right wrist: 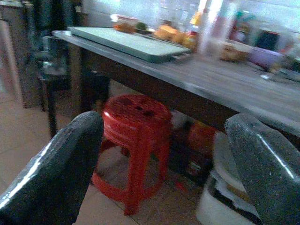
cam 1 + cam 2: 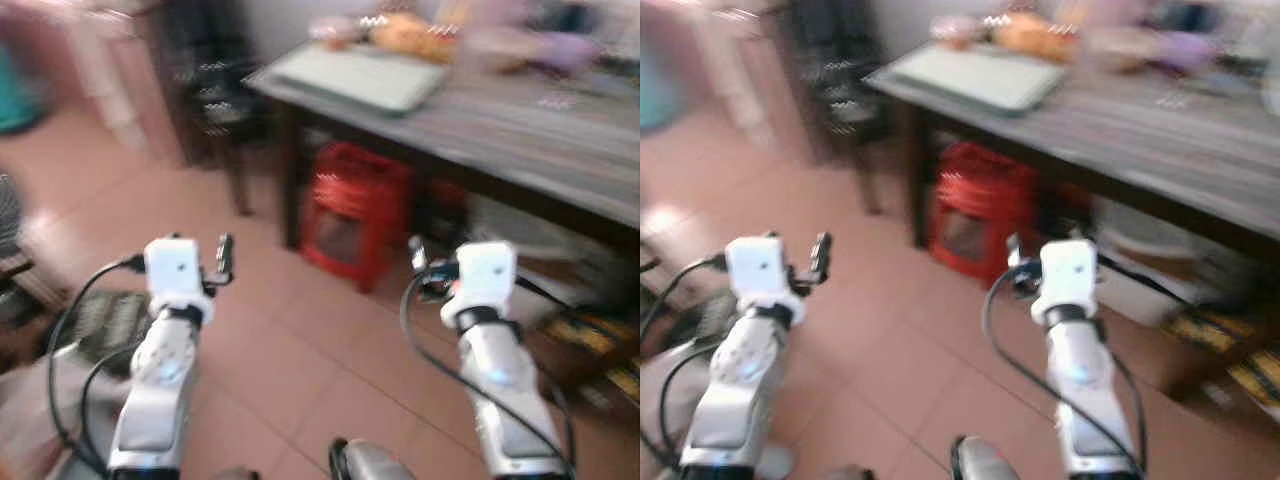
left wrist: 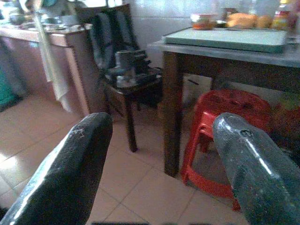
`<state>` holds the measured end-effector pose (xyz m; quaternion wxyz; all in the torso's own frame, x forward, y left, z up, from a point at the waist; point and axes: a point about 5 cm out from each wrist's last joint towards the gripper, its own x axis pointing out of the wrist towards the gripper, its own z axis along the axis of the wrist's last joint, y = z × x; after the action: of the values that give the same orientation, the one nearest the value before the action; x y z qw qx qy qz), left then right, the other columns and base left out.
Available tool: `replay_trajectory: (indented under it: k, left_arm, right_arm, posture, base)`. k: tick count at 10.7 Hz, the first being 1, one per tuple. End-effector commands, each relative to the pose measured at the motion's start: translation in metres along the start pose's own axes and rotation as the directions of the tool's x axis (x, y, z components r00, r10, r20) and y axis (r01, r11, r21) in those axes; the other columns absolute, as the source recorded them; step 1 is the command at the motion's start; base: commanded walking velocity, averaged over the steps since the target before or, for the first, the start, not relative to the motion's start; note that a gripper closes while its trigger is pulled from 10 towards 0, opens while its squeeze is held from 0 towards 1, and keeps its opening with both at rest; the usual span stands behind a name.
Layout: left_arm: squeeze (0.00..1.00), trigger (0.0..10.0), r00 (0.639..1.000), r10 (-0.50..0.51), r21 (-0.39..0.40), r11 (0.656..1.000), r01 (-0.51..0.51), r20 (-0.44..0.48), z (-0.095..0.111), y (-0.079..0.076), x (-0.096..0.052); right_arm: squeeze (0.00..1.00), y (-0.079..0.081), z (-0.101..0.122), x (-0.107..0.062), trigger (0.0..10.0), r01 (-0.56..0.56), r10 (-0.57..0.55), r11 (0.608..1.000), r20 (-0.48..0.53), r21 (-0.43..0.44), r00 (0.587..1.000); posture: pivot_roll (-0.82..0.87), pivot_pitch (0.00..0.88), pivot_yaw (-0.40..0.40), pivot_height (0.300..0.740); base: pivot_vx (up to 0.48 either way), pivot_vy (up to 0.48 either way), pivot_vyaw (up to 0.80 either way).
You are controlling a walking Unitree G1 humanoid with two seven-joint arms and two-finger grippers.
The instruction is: Setting the table
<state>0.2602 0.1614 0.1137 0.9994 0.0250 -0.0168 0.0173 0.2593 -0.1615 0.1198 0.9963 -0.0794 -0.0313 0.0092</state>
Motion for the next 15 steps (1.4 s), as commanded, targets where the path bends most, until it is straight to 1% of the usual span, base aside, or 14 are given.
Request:
replay_trajectory:
  k: [1, 3, 6, 8, 9, 10, 11, 12, 14, 15]
  left_arm:
    - [0.0, 10.0, 1.0, 0.002, 0.002, 1.0, -0.002, -0.002, -0.003, -0.001, -0.002]
    - [0.0, 10.0, 0.994, -0.105, -0.003, 0.994, 0.105, 0.007, 0.001, -0.01, 0.0]
    - [0.0, 10.0, 0.993, -0.118, -0.012, 0.993, 0.118, 0.012, 0.0, -0.011, -0.002]
    - [0.0, 10.0, 0.989, -0.144, -0.017, 0.989, 0.145, 0.031, 0.005, -0.015, -0.001]
    - [0.0, 10.0, 0.987, -0.154, -0.017, 0.988, 0.155, 0.041, 0.007, -0.016, 0.0]
    - [0.0, 10.0, 0.987, -0.152, -0.019, 0.988, 0.153, 0.042, 0.008, -0.016, 0.0]
    - [0.0, 10.0, 0.988, -0.148, -0.024, 0.989, 0.149, 0.04, 0.009, -0.015, -0.001]
    - [0.0, 10.0, 0.987, -0.153, -0.028, 0.988, 0.154, 0.038, 0.009, -0.015, -0.002]
    - [0.0, 10.0, 0.987, -0.16, -0.03, 0.987, 0.161, 0.033, 0.01, -0.014, -0.006]
    - [0.0, 10.0, 0.987, -0.16, -0.03, 0.987, 0.161, 0.027, 0.009, -0.013, -0.008]
  right_arm:
    - [0.0, -0.003, -0.001, -0.001, 10.0, 0.005, -0.005, 1.0, -0.001, -0.007, 1.0]
    - [0.0, -0.002, 0.002, 0.003, 10.0, -0.002, 0.002, 1.0, 0.014, -0.01, 1.0]
    - [0.0, -0.005, 0.002, 0.003, 10.0, -0.005, 0.005, 1.0, 0.013, -0.02, 1.0]
    - [0.0, -0.002, 0.007, 0.008, 10.0, -0.01, 0.011, 1.0, 0.04, -0.017, 0.999]
    - [0.0, 0.0, 0.01, 0.009, 10.0, -0.014, 0.015, 1.0, 0.052, -0.017, 0.999]
    - [0.0, -0.001, 0.009, 0.007, 10.0, -0.011, 0.011, 1.0, 0.048, -0.017, 0.999]
    - [0.0, -0.002, 0.006, 0.002, 10.0, -0.008, 0.009, 1.0, 0.033, -0.019, 0.999]
    - [0.0, -0.002, 0.006, 0.0, 10.0, -0.006, 0.007, 1.0, 0.028, -0.014, 1.0]
    - [0.0, -0.002, 0.005, -0.005, 10.0, -0.002, 0.002, 1.0, 0.015, -0.008, 1.0]
    - [0.0, -0.002, 0.006, -0.007, 10.0, 0.004, -0.004, 1.0, 0.013, -0.004, 1.0]
  posture:
    - [-0.04, 0.033, 0.021, 0.74]
    - [-0.04, 0.062, 0.015, 0.74]
    - [-0.04, 0.075, 0.016, 0.74]
    - [-0.04, 0.098, 0.029, 0.74]
    - [-0.04, 0.103, 0.029, 0.74]
    - [-0.04, 0.104, 0.029, 0.74]
    - [-0.04, 0.116, 0.026, 0.74]
    - [-0.04, 0.127, 0.028, 0.74]
    - [-0.04, 0.156, 0.023, 0.74]
    - [-0.04, 0.168, 0.022, 0.74]
  base:
    - [0.0, 0.0, -0.8]
    - [0.0, 0.0, -0.8]
    - [0.0, 0.0, -0.8]
    - [0.0, 0.0, 0.0]
    - [0.0, -0.251, 0.0]
    - [0.0, -0.259, 0.0]
    - [0.24, -0.296, 0.0]
    - [0.244, -0.3, 0.0]
    - [0.246, -0.304, -0.54]
    - [0.247, -0.304, 0.0]
